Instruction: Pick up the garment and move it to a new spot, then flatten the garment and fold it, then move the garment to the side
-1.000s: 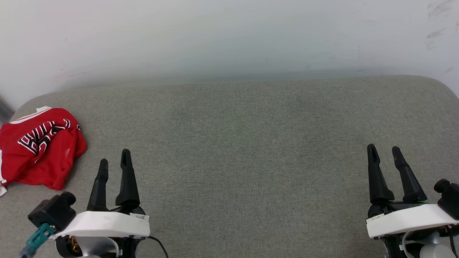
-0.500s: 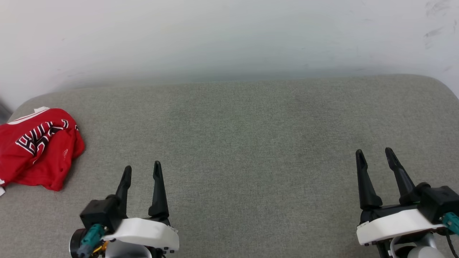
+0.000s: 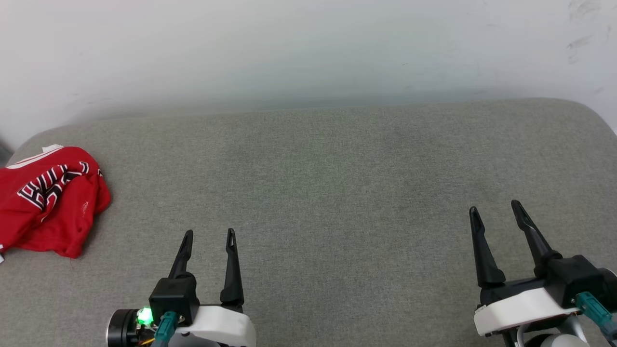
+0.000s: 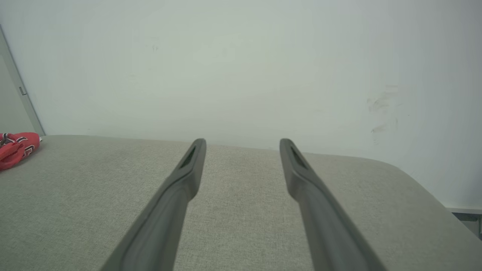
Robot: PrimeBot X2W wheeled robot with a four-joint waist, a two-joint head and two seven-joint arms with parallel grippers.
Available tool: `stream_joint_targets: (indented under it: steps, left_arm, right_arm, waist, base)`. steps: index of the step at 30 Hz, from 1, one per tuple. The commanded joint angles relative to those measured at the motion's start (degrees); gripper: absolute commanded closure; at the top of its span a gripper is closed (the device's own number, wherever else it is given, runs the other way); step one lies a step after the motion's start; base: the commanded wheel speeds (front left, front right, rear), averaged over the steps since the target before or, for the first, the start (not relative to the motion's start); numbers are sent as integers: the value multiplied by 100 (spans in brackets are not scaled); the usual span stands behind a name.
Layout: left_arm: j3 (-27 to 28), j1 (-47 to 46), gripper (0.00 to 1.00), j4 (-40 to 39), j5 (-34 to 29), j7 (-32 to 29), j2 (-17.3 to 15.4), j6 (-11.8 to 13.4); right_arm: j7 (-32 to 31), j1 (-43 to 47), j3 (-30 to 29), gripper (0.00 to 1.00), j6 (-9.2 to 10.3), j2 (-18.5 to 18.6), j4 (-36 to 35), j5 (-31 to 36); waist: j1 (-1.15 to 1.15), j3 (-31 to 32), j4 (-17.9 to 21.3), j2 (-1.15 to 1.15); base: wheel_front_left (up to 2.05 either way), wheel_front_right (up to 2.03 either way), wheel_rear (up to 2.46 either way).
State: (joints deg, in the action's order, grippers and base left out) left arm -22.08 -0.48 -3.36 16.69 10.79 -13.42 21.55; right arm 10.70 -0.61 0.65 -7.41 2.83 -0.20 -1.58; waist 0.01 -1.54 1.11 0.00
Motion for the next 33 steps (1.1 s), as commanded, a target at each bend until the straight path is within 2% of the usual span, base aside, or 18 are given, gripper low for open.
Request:
stream_joint_targets:
  steps: [1,4,8,14,18,21,33]
  left_arm:
    - [-51,-98,0,-70,-94,62,-29,67]
    - [-79,-76,0,-158,-95,96,-8,81]
    - [147,73,0,-239,34,145,136,-160]
    - [707,279,0,-122,-31,222,482,-879]
    - [1005,389,0,-6,-305,263,680,-1327]
    - [1053,441,0,111,-668,290,732,-1561]
    - [1267,493,0,240,-1270,413,943,-1849]
  right_arm:
    - [64,27,10,0,-11,10,-82,100]
    - [103,51,-21,0,-7,10,-105,52]
    - [150,67,-66,0,-8,9,-117,6]
    - [221,136,-122,0,-8,9,-87,-59]
    - [264,162,-155,0,-8,9,-30,17]
    - [301,197,-166,0,-8,9,-6,62]
    - [421,224,-182,0,-7,8,-31,461]
  waist:
    - [-1,-1,1,0]
    - [-1,-2,7,0]
    - [-1,-3,9,0]
    - [-1,-11,13,0]
    - [-1,-12,13,0]
    - [-1,-6,19,0]
    - [-1,2,10,0]
  base:
    - [0,0,0]
    - [0,0,0]
    - [0,0,0]
    - [0,0,0]
    - [0,0,0]
    - [0,0,0]
    - [0,0,0]
